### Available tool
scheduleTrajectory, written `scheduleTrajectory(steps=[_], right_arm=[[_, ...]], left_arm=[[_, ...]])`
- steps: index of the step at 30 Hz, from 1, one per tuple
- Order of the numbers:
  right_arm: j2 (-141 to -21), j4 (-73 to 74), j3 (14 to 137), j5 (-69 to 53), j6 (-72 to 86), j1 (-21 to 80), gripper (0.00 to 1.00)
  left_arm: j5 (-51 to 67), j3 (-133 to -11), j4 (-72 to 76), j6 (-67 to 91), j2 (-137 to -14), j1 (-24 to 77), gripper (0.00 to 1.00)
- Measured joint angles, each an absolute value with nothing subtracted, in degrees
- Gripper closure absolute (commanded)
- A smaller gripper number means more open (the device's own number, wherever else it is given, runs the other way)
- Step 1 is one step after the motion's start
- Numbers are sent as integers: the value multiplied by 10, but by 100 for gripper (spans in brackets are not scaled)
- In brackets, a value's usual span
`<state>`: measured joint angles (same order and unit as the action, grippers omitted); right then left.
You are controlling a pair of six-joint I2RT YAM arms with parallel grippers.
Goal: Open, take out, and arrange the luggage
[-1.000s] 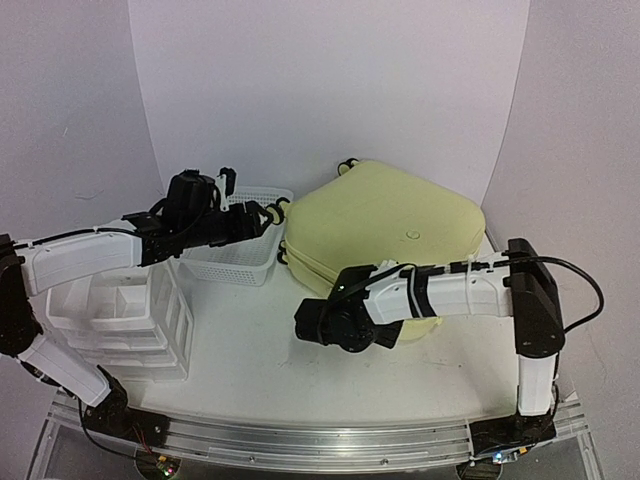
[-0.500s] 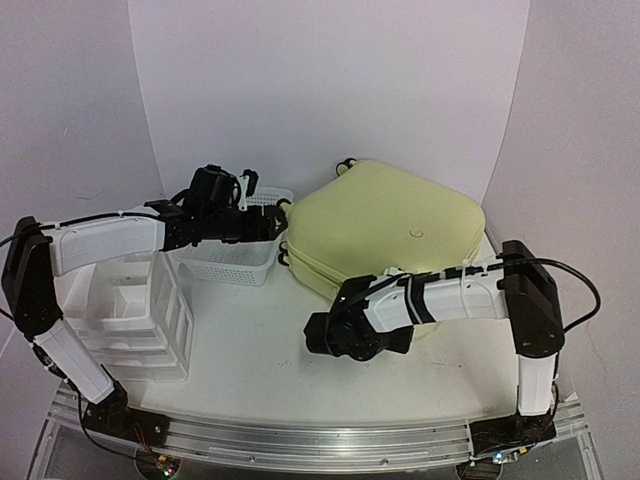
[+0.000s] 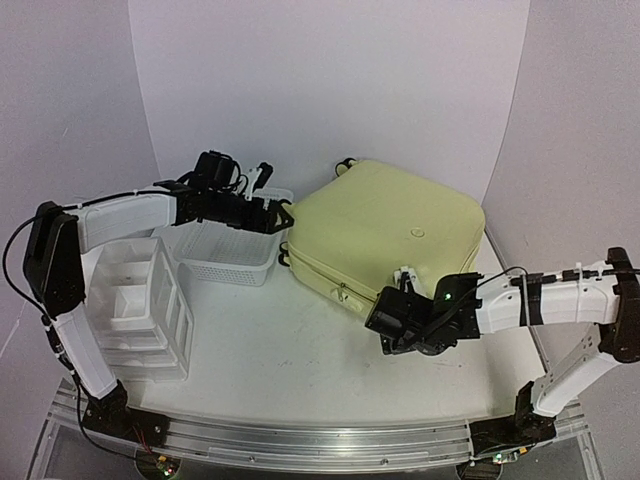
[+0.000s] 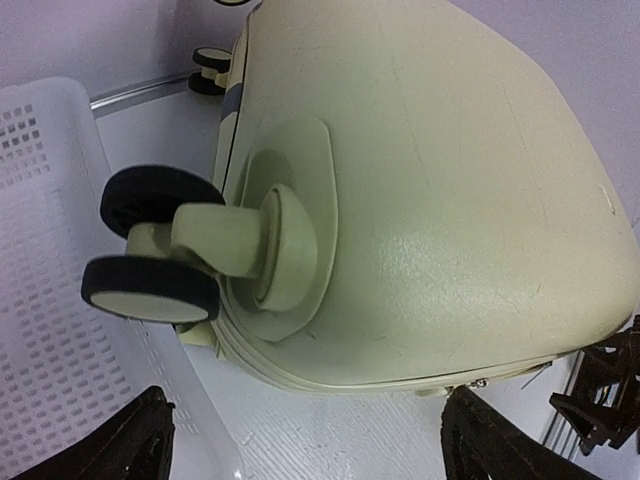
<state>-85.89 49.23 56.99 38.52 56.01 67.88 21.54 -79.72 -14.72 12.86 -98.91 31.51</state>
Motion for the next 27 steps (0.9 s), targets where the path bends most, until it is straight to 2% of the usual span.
scheduleTrajectory(steps=[2,5,7,12,15,18,21,24,27], right_arm=[[-853,457,550,350,520,677,2],[-853,411,530,307,488,676,2],[-853,387,522,293,484,675,2],[-847,334,508,314,537,674,2],[-846,316,506,348,578,674,15],[-852,314,509,383,625,676,18],[-882,338,532,417,678,681,26],[-927,397,580,451,765,682,35],[-969,462,628,469,842,682,37]], left_arm=[[237,-834,-169,87,-1013,307,2],[252,-883,-199,67,-1045,299,1],[248,-910,-208,81,-1065,297,3],[211,-928,-214,213,-1086,294,8],[194,-934,-204,301,-1095,291,10],[179,-936,-195,365,-1100,291,12],[166,-936,-190,407,-1101,291,15],[157,-936,-189,435,-1103,291,16],[151,-936,-189,451,-1105,291,17]])
